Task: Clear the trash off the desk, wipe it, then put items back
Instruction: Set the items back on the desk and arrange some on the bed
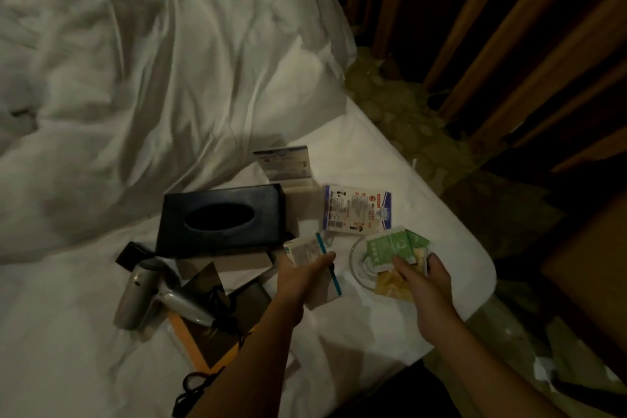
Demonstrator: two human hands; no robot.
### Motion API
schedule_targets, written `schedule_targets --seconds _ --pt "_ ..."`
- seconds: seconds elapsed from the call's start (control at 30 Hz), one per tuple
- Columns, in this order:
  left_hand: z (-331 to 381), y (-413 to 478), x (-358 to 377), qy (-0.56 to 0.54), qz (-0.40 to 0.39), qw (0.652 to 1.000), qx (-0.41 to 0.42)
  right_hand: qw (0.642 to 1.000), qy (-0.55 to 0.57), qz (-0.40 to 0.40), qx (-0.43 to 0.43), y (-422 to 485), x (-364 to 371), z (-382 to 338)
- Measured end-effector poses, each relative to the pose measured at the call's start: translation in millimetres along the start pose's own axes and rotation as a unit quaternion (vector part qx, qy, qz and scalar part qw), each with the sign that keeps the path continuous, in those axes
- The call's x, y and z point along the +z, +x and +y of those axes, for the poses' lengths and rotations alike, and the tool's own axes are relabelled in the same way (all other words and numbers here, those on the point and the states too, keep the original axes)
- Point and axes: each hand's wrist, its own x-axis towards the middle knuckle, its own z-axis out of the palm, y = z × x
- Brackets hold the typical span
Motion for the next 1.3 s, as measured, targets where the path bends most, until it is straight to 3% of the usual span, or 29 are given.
schedule_targets --seconds 0.27,0.5,0.73,1.0,1.13,1.3 --pt "75.9 -74.6 12.0 0.022 -0.105 0.986 0.125 0.997 0.040 -0.011 -0.066 -56.9 -19.1 -78.8" --pt "81.6 -153.7 43.4 0.045 -0.184 0.977 0.098 0.988 0.122 0.055 -0.079 -140.8 -82.6 -100.8" --pt "84.9 -241.2 117.0 0.115 -0.316 0.932 0.132 0.965 0.190 0.133 -0.122 -211.4 -178.0 -118.3" --pt "20.3 -343.5 222.7 0.238 -0.414 0.867 0.143 0.935 0.240 0.191 -0.180 -275.6 -313.4 -104.6" --pt "-52.7 -399.5 284.2 0.289 -0.431 0.846 0.125 0.912 0.278 0.238 -0.184 -317.4 -406.5 -71.2" --pt "-164.7 -484.2 370.5 0.360 -0.499 0.782 0.101 0.873 0.305 0.327 -0.195 -380.4 -537.0 -10.5"
